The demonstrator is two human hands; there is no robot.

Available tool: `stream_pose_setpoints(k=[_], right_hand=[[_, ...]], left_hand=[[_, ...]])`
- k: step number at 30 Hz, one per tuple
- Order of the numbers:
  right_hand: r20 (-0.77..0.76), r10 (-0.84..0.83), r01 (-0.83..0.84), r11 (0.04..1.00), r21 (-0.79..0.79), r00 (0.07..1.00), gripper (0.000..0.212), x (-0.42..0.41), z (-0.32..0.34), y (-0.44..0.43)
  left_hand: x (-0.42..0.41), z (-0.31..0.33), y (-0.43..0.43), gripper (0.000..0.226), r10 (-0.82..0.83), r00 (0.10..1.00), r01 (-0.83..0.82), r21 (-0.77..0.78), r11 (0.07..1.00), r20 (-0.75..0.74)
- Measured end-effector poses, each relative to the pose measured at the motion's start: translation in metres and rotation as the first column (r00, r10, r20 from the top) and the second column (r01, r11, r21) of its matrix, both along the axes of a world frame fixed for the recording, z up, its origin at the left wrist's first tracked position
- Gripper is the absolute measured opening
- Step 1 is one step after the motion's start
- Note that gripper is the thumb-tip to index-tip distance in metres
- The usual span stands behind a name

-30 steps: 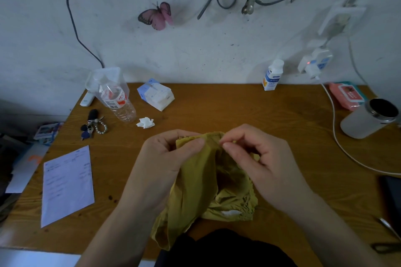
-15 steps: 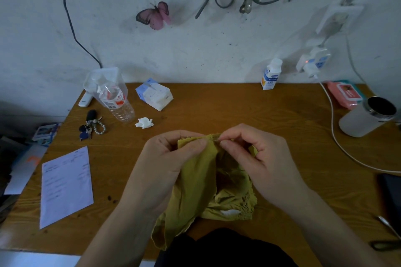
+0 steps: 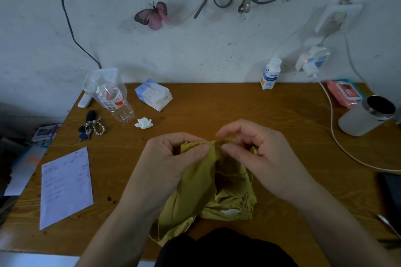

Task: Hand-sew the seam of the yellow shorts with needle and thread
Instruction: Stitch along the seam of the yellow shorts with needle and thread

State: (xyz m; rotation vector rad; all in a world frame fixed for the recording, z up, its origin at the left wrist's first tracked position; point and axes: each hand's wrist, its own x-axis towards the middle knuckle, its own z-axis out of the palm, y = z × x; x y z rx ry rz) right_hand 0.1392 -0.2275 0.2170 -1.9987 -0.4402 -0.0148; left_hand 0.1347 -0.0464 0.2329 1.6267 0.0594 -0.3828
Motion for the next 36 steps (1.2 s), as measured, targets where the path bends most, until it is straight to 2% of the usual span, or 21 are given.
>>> stream_pose_setpoints(k=[3, 5, 7, 12, 15, 20, 23, 27, 30, 33, 36], right_hand=[[-0.14, 0.086, -0.091, 0.996, -0.027, 0.986, 0.031, 0.004, 0.002, -0.005], [-0.232, 0.133, -0.133, 0.991, 0.014, 0.964, 0.023, 0.005, 0.004, -0.006], [-0.243, 0.115, -0.106, 0.993, 0.049, 0.963, 0.017, 0.004, 0.007, -0.007], [-0.103, -0.018, 0.012, 0.998, -0.064, 0.995, 0.012, -0.003, 0.009, -0.003], [-0.028, -0.088, 0.083, 0.986, -0.147, 0.996, 0.009, -0.007, 0.011, 0.0], [0.221, -0.157, 0.227, 0.913, -0.339, 0.962, 0.011, -0.017, 0.013, 0.014], [0.287, -0.208, 0.313, 0.865, -0.393, 0.935, 0.008, -0.02, 0.016, 0.023], [0.34, -0.247, 0.374, 0.845, -0.382, 0.907, 0.006, -0.023, 0.013, 0.027], [0.269, -0.238, 0.321, 0.889, -0.327, 0.933, 0.008, -0.02, 0.007, 0.021], [0.068, -0.193, 0.203, 0.958, -0.205, 0.979, 0.012, -0.017, 0.006, 0.012], [-0.063, -0.135, 0.129, 0.988, -0.089, 0.989, 0.015, -0.015, 0.009, 0.006]], left_hand=[[-0.001, 0.002, 0.0, 0.016, -0.029, 0.999, 0.027, 0.051, 0.998, 0.045], [-0.001, 0.003, 0.0, 0.016, -0.045, 0.997, 0.04, 0.073, 0.997, 0.069], [-0.001, 0.004, 0.0, 0.016, -0.057, 0.995, 0.05, 0.083, 0.995, 0.077], [-0.001, 0.004, -0.002, 0.016, -0.008, 0.997, 0.0, 0.116, 0.993, 0.072], [-0.001, 0.003, -0.004, 0.007, 0.038, 0.996, -0.048, 0.13, 0.99, 0.08], [-0.009, -0.003, -0.016, 0.011, 0.115, 0.943, -0.216, 0.307, 0.927, 0.313], [-0.016, -0.003, -0.026, 0.011, 0.131, 0.909, -0.267, 0.311, 0.912, 0.396], [-0.019, -0.005, -0.033, 0.009, 0.13, 0.886, -0.283, 0.296, 0.912, 0.445], [-0.017, -0.004, -0.031, 0.008, 0.134, 0.893, -0.267, 0.267, 0.926, 0.429], [-0.014, -0.002, -0.026, 0.007, 0.115, 0.911, -0.225, 0.245, 0.943, 0.396], [-0.011, -0.002, -0.022, 0.011, 0.076, 0.928, -0.18, 0.264, 0.948, 0.364]])
